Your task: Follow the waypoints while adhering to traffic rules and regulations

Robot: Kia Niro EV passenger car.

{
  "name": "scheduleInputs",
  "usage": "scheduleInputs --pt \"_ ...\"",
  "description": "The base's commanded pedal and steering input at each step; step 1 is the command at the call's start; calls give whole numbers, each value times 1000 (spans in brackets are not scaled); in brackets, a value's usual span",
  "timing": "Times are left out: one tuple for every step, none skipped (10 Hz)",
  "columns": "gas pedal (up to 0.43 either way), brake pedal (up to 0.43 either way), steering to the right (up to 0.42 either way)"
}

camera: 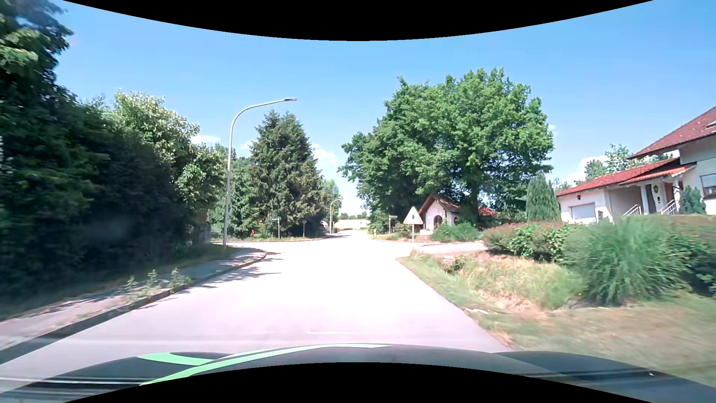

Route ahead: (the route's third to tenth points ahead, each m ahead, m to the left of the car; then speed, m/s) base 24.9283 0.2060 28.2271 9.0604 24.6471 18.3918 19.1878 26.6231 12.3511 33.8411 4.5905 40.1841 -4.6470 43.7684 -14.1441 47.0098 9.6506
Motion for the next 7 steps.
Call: scheduleInputs --pt "0 49 0" --pt "0 61 0" --pt "0 67 0" --pt "0 67 0" --pt "0 67 0" --pt "0 67 -1" --pt "0 73 -1"
